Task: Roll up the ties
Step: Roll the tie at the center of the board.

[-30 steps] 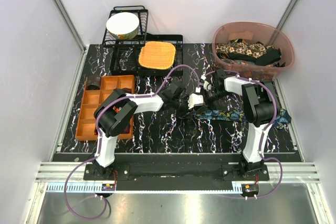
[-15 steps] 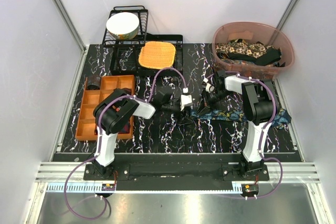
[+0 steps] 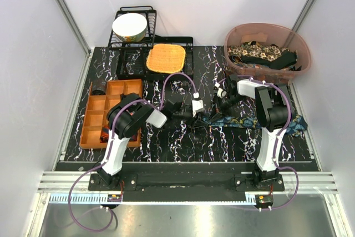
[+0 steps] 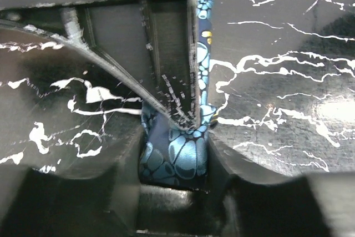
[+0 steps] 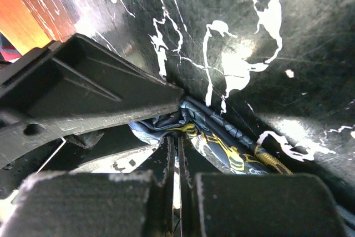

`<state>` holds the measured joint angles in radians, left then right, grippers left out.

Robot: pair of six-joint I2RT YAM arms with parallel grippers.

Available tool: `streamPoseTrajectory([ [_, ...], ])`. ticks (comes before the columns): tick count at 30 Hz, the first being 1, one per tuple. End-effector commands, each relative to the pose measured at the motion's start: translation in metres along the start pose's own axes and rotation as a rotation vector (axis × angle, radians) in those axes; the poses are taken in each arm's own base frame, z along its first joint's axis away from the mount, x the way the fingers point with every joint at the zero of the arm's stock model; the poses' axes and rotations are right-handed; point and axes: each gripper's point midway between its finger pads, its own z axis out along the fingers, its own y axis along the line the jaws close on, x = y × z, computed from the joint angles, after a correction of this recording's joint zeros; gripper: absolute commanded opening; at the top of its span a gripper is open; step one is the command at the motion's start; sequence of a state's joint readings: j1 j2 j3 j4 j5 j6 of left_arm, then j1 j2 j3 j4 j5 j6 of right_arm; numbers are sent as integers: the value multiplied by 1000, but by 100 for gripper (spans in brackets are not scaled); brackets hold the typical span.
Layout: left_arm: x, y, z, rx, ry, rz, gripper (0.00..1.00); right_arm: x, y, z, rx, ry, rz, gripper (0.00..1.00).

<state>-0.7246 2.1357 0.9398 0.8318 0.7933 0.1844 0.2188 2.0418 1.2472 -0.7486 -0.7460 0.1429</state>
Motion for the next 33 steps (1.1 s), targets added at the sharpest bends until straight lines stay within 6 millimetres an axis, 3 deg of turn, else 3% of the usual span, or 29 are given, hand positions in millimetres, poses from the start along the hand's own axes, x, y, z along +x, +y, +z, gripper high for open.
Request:
streamPoseTrajectory([
  [1,38,-7,0,-8,134,-55,34,-9,-42,15,180,-12,-77,0],
  [3,41,-8,-2,-10,157,-43,21,-5,-30,10,143,0,-77,5],
  [5,47,-9,-5,-9,186,-65,12,-3,-19,0,109,2,-90,21],
  [9,52,-15,-11,5,214,-79,8,-17,-6,-37,68,-108,-96,32],
  [11,52,-18,-12,20,216,-77,8,-23,-11,-46,74,-140,-83,32],
  [14,53,-21,-14,36,228,-77,8,-24,-26,-43,130,-140,-78,27],
  [22,41,-15,-14,8,218,-116,14,-13,-49,-12,248,-51,-93,14],
  [28,5,-1,-18,-60,105,-180,22,-11,-58,-3,302,-28,-122,11],
  [33,-28,13,-21,-98,2,-245,23,-13,-59,-1,318,-25,-123,9],
])
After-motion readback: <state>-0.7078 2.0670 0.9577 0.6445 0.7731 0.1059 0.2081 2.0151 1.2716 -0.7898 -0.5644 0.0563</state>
